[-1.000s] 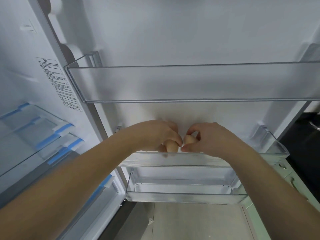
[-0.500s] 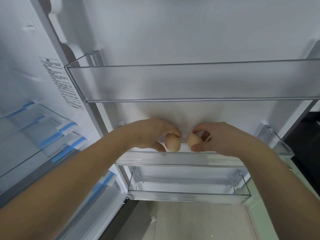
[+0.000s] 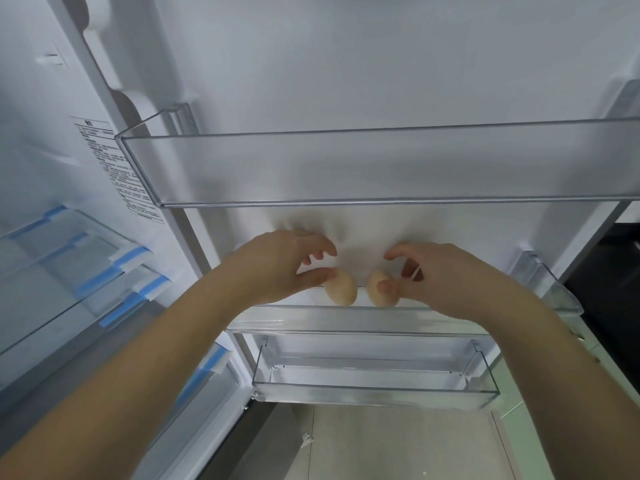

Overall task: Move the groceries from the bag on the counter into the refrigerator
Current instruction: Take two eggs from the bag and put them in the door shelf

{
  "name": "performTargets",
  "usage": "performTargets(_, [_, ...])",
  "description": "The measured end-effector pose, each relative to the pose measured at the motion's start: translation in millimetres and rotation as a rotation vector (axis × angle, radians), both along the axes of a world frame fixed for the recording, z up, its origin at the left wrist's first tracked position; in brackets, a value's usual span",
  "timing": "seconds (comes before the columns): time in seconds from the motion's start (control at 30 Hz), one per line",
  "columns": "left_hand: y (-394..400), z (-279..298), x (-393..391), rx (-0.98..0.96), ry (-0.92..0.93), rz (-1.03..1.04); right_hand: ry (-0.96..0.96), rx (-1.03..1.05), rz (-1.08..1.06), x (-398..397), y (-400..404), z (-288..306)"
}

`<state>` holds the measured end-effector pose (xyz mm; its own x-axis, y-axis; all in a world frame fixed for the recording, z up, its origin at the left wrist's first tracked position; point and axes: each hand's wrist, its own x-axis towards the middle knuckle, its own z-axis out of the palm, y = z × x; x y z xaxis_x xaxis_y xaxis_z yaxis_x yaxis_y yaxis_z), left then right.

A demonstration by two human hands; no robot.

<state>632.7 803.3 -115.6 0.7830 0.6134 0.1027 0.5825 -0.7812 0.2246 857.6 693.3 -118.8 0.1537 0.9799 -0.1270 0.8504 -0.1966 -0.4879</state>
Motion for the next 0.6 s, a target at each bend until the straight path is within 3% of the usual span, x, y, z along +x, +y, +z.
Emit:
performTargets(0.37, [-43,-15,-9,0.253,-0.067,0.126,-0.124,0.276,0.065,-17,-38,-4])
performTargets(0.6, [-67,-25,-11,0.29,0.06,0.31,-0.25,0.365,0.108,-22,-46,-24])
